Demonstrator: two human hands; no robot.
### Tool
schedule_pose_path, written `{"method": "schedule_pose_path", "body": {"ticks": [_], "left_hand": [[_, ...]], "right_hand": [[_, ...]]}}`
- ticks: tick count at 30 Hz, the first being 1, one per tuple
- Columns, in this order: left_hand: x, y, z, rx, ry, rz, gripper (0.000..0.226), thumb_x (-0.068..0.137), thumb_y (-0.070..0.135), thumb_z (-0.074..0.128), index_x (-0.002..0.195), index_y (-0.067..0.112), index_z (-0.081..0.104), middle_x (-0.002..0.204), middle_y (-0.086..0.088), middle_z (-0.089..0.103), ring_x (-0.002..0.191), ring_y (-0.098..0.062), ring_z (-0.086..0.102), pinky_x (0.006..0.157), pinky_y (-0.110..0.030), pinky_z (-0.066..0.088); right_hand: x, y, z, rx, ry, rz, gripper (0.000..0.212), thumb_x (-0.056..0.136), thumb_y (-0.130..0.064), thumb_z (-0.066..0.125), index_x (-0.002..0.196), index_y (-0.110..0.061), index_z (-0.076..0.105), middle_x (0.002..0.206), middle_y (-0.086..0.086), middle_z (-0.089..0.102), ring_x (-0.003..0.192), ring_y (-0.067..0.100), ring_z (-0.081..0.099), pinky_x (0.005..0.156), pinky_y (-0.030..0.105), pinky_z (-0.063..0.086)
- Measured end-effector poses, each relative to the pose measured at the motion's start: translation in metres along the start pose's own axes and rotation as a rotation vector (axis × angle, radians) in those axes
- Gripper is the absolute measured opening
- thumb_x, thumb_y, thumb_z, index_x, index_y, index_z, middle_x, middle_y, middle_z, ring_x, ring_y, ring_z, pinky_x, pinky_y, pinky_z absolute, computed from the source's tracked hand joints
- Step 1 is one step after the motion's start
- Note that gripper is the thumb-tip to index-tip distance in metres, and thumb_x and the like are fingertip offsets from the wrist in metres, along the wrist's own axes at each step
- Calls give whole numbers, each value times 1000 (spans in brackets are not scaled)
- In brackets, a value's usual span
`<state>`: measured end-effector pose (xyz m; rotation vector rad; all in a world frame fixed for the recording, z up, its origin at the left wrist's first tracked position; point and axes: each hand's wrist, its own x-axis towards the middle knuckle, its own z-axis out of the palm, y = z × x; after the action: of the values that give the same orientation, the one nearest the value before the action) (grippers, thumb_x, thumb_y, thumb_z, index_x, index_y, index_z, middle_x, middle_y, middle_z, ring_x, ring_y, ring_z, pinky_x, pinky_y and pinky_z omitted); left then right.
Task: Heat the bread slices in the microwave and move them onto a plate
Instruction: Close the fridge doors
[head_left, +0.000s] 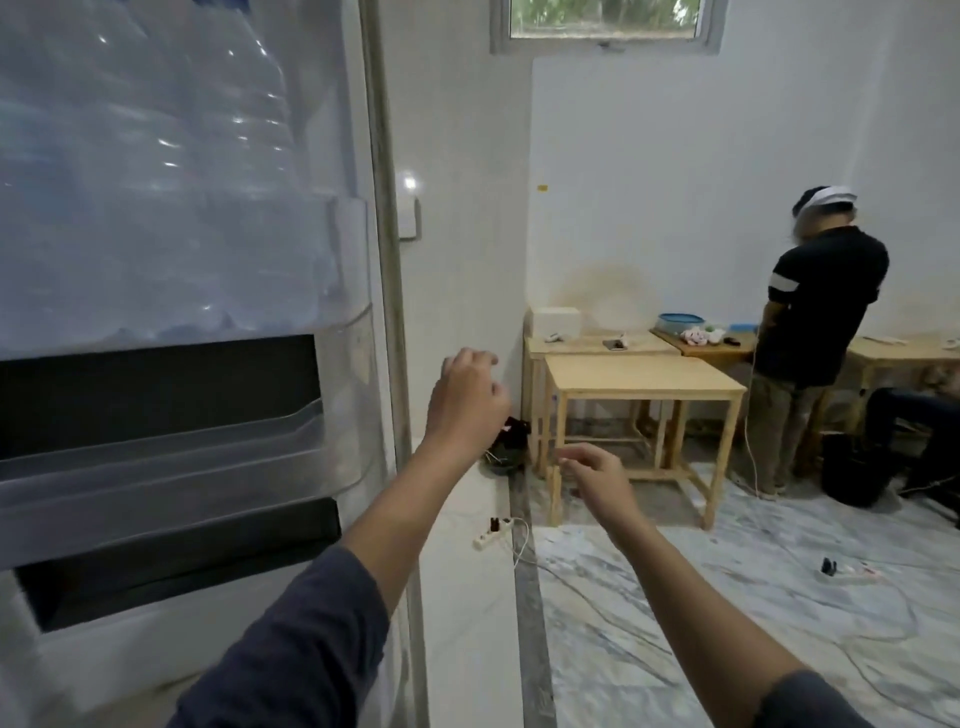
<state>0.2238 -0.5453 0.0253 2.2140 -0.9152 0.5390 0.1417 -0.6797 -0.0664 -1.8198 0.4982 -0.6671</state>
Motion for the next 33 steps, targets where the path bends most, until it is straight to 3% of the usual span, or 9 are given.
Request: {"method": "schedule_pose_path", "body": {"ticks": [5, 8, 11, 14, 16, 20, 22, 28, 33], "left_hand": [[43, -17, -10, 391, 263, 117, 34, 79, 7, 51, 111, 2, 60, 116, -13, 61, 113, -28, 54, 94, -37, 44], [45, -35, -18, 583, 336, 132, 38, 69, 8, 63, 107, 6, 63, 113, -10, 65, 110, -26, 59, 90, -35, 49], [46, -51, -21, 881, 351, 118, 46, 68, 14, 52, 112, 8, 62, 117, -8, 64, 115, -24, 58, 97, -37, 46], [42, -55, -23, 1195, 220, 2, 59, 78, 19, 30, 132, 4, 47, 140, -13, 47, 135, -27, 37, 114, -41, 19], [41, -55, -17, 1309, 181, -89, 60, 85, 18, 26, 142, -1, 26, 152, -18, 25, 143, -29, 16, 114, -44, -5], [41, -62, -12, 1311, 308, -146, 55, 91, 14, 18, 144, -1, 22, 155, -15, 18, 144, -26, 12, 115, -39, -13], [36, -61, -10, 1297, 305, -177, 55, 94, 14, 0, 145, 1, 17, 156, -13, 15, 145, -25, 11, 116, -37, -9], [6, -47, -19, 1357, 336, -232, 59, 93, 22, 34, 148, 9, 16, 157, -7, 15, 145, -18, 11, 117, -34, 0], [-39, -36, -35, 1432, 393, -289, 57, 96, 28, 30, 148, 14, 13, 156, -4, 14, 143, -12, 6, 116, -34, 0]], "right_hand": [[81, -24, 44, 122, -162, -47, 18, 89, -9, 55, 102, -10, 67, 101, 7, 66, 97, 25, 62, 86, 43, 51], [107, -37, 75, 214, -213, -94, 17, 90, -12, 54, 101, -13, 67, 102, 7, 65, 100, 23, 59, 79, 38, 51], [127, -57, 110, 286, -336, -183, 25, 93, -15, 52, 115, -11, 62, 103, 2, 62, 96, 13, 55, 84, 32, 47], [137, -74, 140, 338, -502, -248, 37, 96, -20, 48, 132, -11, 47, 112, 3, 56, 103, 13, 53, 96, 31, 41], [142, -77, 151, 356, -634, -282, 36, 98, -27, 44, 131, -15, 47, 119, 3, 56, 108, 15, 54, 97, 31, 40], [146, -70, 158, 426, -781, -310, 28, 101, -23, 34, 88, -16, 57, 80, -1, 53, 71, 10, 47, 71, 26, 41], [147, -69, 154, 432, -822, -307, 26, 101, -23, 34, 91, -12, 56, 80, 0, 51, 71, 10, 47, 71, 27, 42], [123, -69, 139, 482, -882, -278, 26, 100, -25, 35, 112, -8, 51, 87, -3, 52, 78, 9, 52, 69, 20, 45], [76, -60, 140, 560, -815, -369, 11, 98, -24, 40, 101, -21, 49, 94, 1, 54, 91, 21, 54, 84, 39, 48]]}}
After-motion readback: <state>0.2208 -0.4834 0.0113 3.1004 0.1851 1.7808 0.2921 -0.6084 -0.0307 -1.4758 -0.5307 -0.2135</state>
